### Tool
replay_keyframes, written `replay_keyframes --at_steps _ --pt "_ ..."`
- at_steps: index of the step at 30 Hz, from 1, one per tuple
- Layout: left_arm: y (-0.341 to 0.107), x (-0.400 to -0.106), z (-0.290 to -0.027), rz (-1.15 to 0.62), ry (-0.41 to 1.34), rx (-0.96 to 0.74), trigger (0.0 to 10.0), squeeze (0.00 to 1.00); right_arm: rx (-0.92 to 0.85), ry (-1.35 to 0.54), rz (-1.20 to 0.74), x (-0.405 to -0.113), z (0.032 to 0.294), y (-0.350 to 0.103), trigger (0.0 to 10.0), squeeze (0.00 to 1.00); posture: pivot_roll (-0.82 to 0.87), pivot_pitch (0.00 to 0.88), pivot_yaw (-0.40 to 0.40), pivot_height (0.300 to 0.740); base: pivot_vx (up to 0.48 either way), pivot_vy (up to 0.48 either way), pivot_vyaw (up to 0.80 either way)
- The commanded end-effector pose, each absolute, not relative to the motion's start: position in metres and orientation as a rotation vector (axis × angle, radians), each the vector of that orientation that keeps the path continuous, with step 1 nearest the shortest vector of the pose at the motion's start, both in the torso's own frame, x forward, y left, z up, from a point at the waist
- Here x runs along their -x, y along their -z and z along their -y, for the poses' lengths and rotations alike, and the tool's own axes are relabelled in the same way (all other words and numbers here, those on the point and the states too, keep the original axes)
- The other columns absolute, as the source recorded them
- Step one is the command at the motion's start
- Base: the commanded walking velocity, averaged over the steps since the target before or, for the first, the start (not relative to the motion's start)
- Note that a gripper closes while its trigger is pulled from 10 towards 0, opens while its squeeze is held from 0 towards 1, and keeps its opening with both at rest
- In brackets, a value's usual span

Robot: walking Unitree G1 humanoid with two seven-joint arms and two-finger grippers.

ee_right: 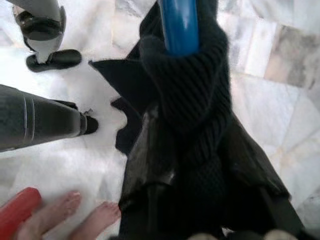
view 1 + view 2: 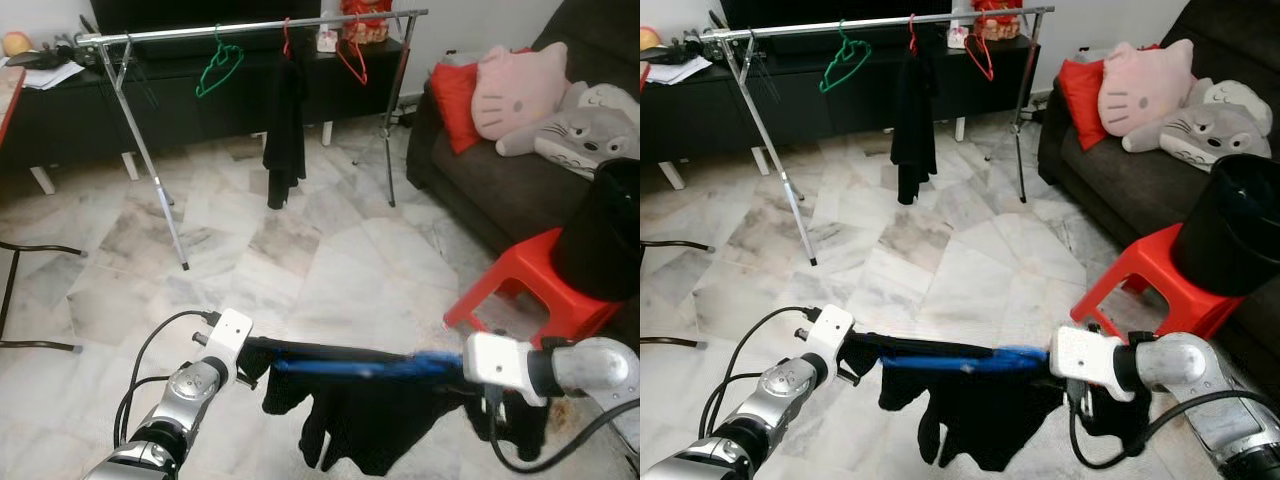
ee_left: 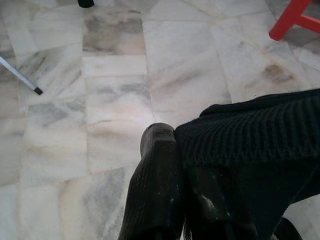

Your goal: Hang hanger

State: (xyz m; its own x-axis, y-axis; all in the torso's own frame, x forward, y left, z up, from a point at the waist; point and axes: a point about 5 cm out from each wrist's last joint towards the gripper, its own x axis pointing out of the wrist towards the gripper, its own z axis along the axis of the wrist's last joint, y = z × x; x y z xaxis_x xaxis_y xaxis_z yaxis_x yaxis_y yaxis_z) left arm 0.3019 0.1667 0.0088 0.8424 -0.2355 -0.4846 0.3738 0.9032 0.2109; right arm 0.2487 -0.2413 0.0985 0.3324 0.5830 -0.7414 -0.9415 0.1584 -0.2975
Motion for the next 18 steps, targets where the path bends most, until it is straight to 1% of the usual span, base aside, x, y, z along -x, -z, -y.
replay_keyframes --at_steps 1,3,6,7,10,12,13,18 --pt "-0.001 -0.291 -0.215 -0.567 0.11 -0.335 10.0 0.0 0.91 -1.04 -0.635 -0.25 0.277 -0.108 0.0 0.0 -0.08 0.0 -0.03 0.74 0.0 0.0 0.0" --pt "-0.001 -0.291 -0.215 -0.57 0.113 -0.335 10.0 0.0 0.952 -1.004 -0.604 -0.257 0.274 -0.109 0.0 0.0 -0.09 0.0 -0.03 0.74 0.0 0.0 0.0" --pt "-0.005 -0.295 -0.212 -0.562 0.141 -0.339 10.0 0.0 1.039 -0.888 -0.593 -0.273 0.274 -0.104 0.0 0.0 -0.08 0.0 -0.023 0.74 0.0 0.0 0.0" --pt "-0.006 -0.297 -0.211 -0.558 0.154 -0.344 10.0 0.0 1.016 -0.87 -0.567 -0.276 0.27 -0.104 0.0 0.0 -0.08 0.0 -0.023 0.74 0.0 0.0 0.0" --pt "-0.007 -0.298 -0.211 -0.555 0.16 -0.346 10.0 0.0 1.0 -0.878 -0.555 -0.276 0.266 -0.103 0.0 0.0 -0.07 0.0 -0.024 0.74 0.0 0.0 0.0" --pt "-0.006 -0.296 -0.211 -0.559 0.166 -0.345 10.0 0.0 1.015 -0.917 -0.586 -0.271 0.262 -0.097 0.0 0.0 -0.08 0.018 -0.021 0.74 0.0 0.0 0.0" --pt "-0.004 -0.295 -0.211 -0.564 0.169 -0.346 10.0 0.0 1.019 -0.928 -0.595 -0.27 0.261 -0.094 0.0 0.0 -0.08 0.012 -0.02 0.74 0.0 0.0 0.0" --pt "-0.004 -0.294 -0.208 -0.566 0.211 -0.353 10.0 0.0 1.03 -0.931 -0.583 -0.273 0.254 -0.087 0.0 0.0 -0.07 0.023 -0.014 0.74 0.0 0.0 0.0"
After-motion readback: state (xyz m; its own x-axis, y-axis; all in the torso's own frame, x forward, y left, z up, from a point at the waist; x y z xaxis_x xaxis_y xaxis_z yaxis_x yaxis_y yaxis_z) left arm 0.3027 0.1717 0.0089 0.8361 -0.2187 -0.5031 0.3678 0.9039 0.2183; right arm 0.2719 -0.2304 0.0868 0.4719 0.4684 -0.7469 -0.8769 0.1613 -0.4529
